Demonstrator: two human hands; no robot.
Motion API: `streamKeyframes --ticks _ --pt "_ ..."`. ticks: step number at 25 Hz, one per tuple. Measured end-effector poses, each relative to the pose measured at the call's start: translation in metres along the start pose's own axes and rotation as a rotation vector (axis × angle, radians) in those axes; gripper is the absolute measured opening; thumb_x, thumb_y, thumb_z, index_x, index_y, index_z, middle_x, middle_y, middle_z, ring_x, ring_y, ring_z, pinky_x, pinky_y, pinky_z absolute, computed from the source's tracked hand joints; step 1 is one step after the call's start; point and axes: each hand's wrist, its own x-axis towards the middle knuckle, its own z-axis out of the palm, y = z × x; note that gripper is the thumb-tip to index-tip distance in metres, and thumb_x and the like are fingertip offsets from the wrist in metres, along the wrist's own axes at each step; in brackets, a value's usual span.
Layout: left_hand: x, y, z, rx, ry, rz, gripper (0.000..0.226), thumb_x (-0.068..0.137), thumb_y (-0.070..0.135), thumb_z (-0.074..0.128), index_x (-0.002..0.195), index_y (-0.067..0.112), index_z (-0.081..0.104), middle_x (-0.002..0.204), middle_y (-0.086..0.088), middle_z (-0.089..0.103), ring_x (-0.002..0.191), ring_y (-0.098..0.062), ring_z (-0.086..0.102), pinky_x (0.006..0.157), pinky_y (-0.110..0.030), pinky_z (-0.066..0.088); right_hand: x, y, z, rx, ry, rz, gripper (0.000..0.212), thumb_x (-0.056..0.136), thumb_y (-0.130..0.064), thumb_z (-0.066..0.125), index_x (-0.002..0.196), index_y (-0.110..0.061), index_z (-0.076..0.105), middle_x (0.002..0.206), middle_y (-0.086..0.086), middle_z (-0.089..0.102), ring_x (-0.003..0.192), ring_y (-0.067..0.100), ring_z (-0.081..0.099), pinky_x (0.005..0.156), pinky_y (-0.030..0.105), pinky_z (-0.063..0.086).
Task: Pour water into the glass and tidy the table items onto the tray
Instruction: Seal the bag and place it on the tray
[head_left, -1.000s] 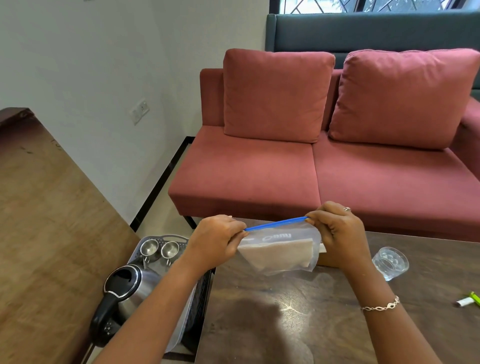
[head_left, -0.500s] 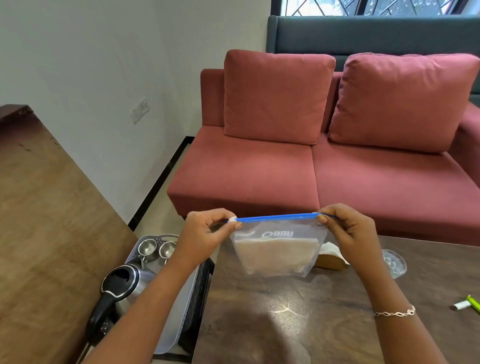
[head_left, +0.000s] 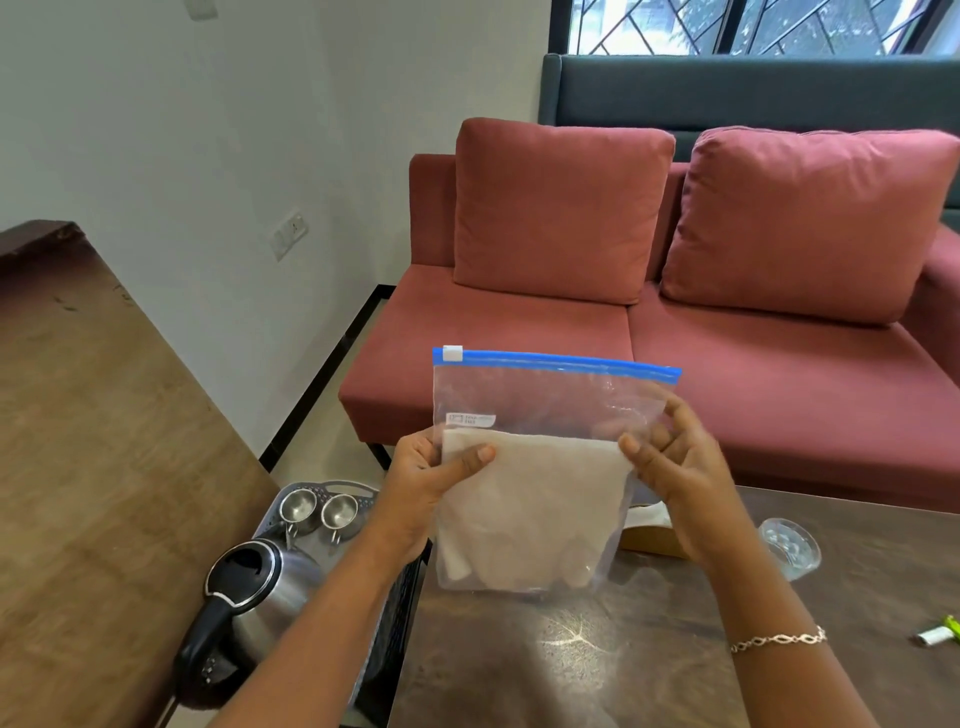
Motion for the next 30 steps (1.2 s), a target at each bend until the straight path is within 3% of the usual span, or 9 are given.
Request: streamKeyframes --ticks 4,8,12,15,18,22,26,28,30 --pt "-0.002 -0.002 0.011 -0.058 0.120 0.050 0.026 0.073 -0.001 0.069 0.094 0.012 0.061 0.075 -0.002 0.073 0.067 -0.012 0.068 0.057 -0.021 0.055 -0.005 0.009 0.008 -0.105 0.083 0.006 0.066 0.061 -0.016 0.081 0.116 -0.023 0.045 0.066 0.000 0.066 0.061 0.011 0.061 0.062 0.021 0.053" --pt "-0.004 -0.012 0.013 0.004 0.300 0.171 0.035 0.081 -0.004 0.063 0.090 0.022 0.042 0.059 -0.003 0.066 0.053 -0.012 0.057 0.051 -0.019 0.049 -0.006 0.011 0.006 -0.185 0.196 -0.015 0.057 0.051 -0.047 0.084 0.088 -0.037 0.042 0.063 0.018 0.056 0.057 0.025 0.051 0.058 0.034 0.046" --pt "-0.003 -0.016 0.011 0.162 0.256 0.274 0.018 0.079 0.009 0.067 0.077 0.026 0.061 0.064 -0.004 0.059 0.062 -0.014 0.051 0.058 -0.019 0.043 -0.008 0.014 0.003 -0.243 0.204 -0.102 0.023 0.069 -0.014 0.074 0.068 -0.031 0.059 0.062 -0.003 0.062 0.057 0.008 0.053 0.054 0.020 0.047" --pt "-0.001 -0.015 0.009 0.178 0.182 0.210 0.023 0.077 0.003 0.068 0.094 0.018 0.070 0.083 -0.011 0.064 0.077 -0.015 0.056 0.072 -0.025 0.047 -0.009 0.014 0.001 -0.354 0.152 -0.082 0.034 0.075 0.004 0.067 0.080 -0.029 0.070 0.073 -0.009 0.067 0.063 0.007 0.054 0.059 0.019 0.049" --pt "0.002 -0.014 0.003 0.261 0.139 0.178 0.040 0.073 -0.009 0.068 0.099 0.022 0.067 0.092 -0.002 0.067 0.083 -0.007 0.061 0.082 -0.023 0.052 -0.008 0.015 -0.004 -0.440 0.136 -0.105 0.037 0.073 0.001 0.072 0.095 -0.027 0.067 0.085 -0.007 0.067 0.070 0.012 0.055 0.067 0.024 0.049" --pt "0.004 -0.013 0.001 0.482 0.175 0.244 0.038 0.071 -0.010 0.070 0.080 0.027 0.068 0.074 0.010 0.064 0.067 0.004 0.057 0.067 -0.010 0.047 -0.006 0.019 -0.004 -0.609 0.197 -0.181 0.027 0.068 -0.007 0.076 0.082 -0.029 0.067 0.079 -0.007 0.061 0.067 0.001 0.053 0.064 0.006 0.041" --pt "0.011 -0.018 -0.010 0.719 0.208 0.374 0.025 0.070 -0.001 0.075 0.070 0.024 0.068 0.077 0.015 0.061 0.079 -0.013 0.060 0.066 -0.024 0.051 -0.004 0.025 -0.005 -0.798 0.195 -0.275 0.007 0.070 -0.016 0.071 0.076 -0.015 0.068 0.088 -0.008 0.052 0.087 -0.013 0.049 0.075 0.002 0.038" --pt "0.014 -0.018 -0.015 0.785 0.211 0.361 0.020 0.071 0.002 0.075 0.072 0.020 0.068 0.092 0.017 0.058 0.089 -0.016 0.059 0.068 -0.025 0.050 -0.002 0.028 -0.006 -0.841 0.116 -0.261 0.012 0.074 -0.025 0.067 0.073 -0.013 0.063 0.104 -0.012 0.057 0.100 -0.014 0.050 0.086 0.008 0.039" --pt "0.015 -0.018 -0.020 0.824 0.152 0.328 0.017 0.074 0.001 0.073 0.080 0.017 0.069 0.100 0.019 0.061 0.107 -0.011 0.057 0.081 -0.027 0.050 -0.003 0.032 -0.006 -0.898 0.034 -0.205 0.012 0.080 -0.021 0.067 0.077 -0.012 0.061 0.103 -0.016 0.062 0.095 0.002 0.060 0.086 0.031 0.048"
